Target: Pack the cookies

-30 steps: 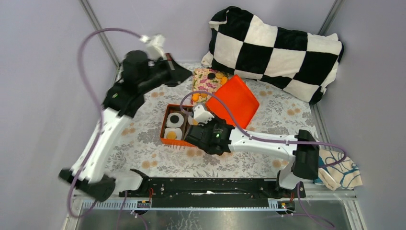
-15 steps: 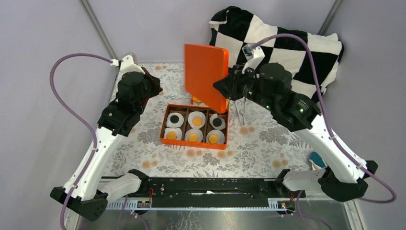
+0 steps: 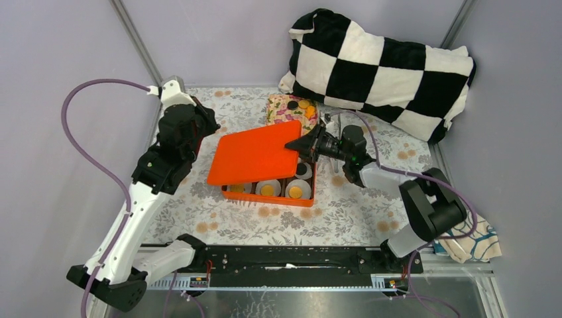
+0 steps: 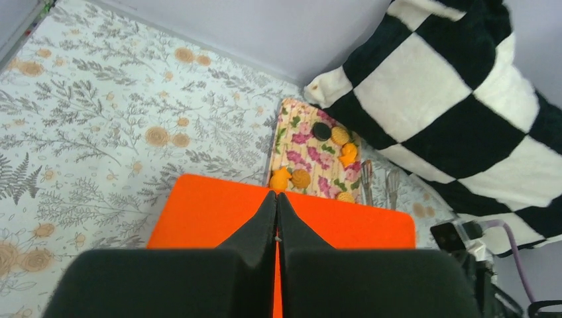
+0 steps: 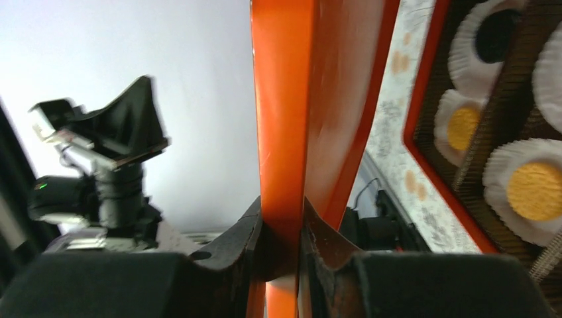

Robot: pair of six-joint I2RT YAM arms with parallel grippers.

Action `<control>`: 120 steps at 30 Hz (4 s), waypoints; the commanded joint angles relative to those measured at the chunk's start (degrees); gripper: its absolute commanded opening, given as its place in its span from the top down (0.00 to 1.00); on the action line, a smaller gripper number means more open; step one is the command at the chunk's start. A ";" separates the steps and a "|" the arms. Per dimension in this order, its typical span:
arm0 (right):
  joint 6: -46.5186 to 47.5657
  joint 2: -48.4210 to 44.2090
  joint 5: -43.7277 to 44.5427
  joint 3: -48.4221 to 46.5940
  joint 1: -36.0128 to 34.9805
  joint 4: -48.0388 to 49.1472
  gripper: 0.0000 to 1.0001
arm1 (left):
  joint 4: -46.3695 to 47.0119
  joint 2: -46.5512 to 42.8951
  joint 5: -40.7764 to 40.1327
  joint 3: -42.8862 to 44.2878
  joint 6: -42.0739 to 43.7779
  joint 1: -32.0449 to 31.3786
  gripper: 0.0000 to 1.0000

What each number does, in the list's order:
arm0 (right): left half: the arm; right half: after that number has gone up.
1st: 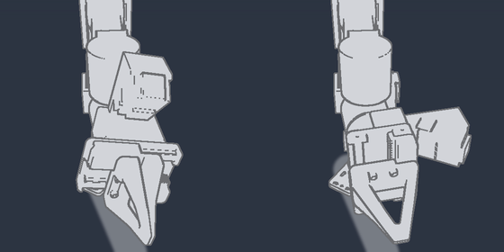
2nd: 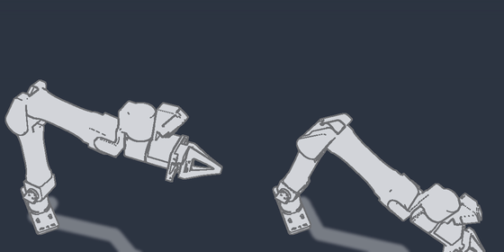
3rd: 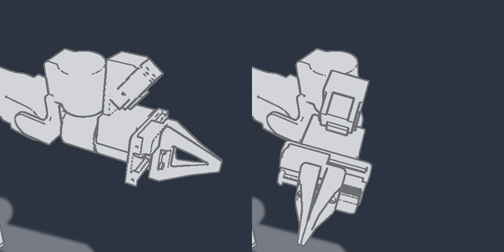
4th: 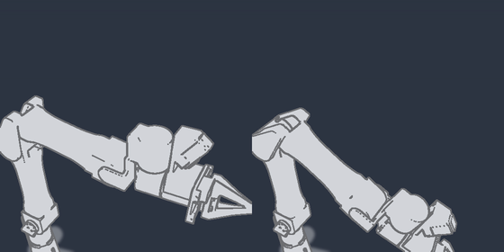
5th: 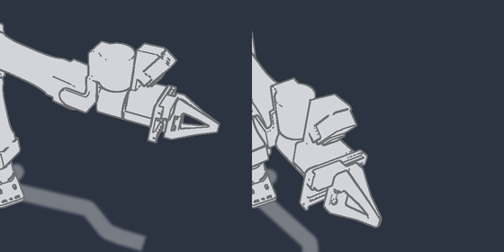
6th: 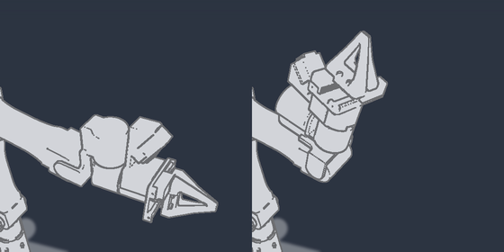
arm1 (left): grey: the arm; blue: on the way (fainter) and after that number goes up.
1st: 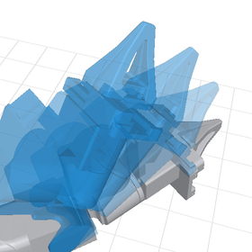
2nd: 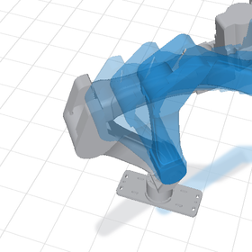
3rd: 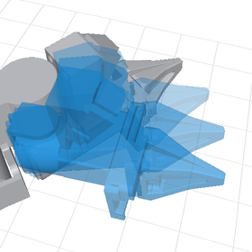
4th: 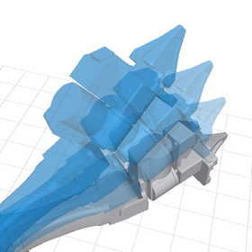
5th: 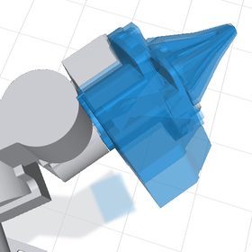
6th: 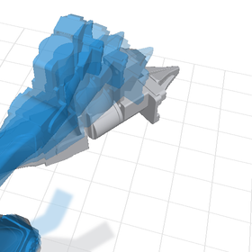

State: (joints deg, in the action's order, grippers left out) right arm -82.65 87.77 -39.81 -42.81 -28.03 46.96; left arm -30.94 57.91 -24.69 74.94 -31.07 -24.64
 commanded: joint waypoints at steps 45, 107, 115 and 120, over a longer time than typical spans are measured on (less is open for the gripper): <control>4.07 20.00 -7.71 13.69 9.79 33.21 1.00 | 20.23 -1.33 3.92 -30.95 -2.46 -5.53 1.00; 55.65 4.95 20.10 -8.99 14.40 -57.09 0.85 | 7.78 15.64 -6.97 -35.60 -21.77 10.14 1.00; 54.44 13.27 18.75 -14.57 8.17 -56.52 0.86 | 24.04 21.36 4.48 -37.89 -16.69 9.77 1.00; 53.76 16.74 15.46 -19.36 4.19 -54.88 0.86 | 29.37 26.05 7.45 -37.45 -14.74 8.38 1.00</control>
State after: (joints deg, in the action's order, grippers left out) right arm -28.23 102.87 -19.88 -57.14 -20.60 -9.96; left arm -10.15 81.03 -21.58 37.50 -48.25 -15.22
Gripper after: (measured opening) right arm 0.142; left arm 0.000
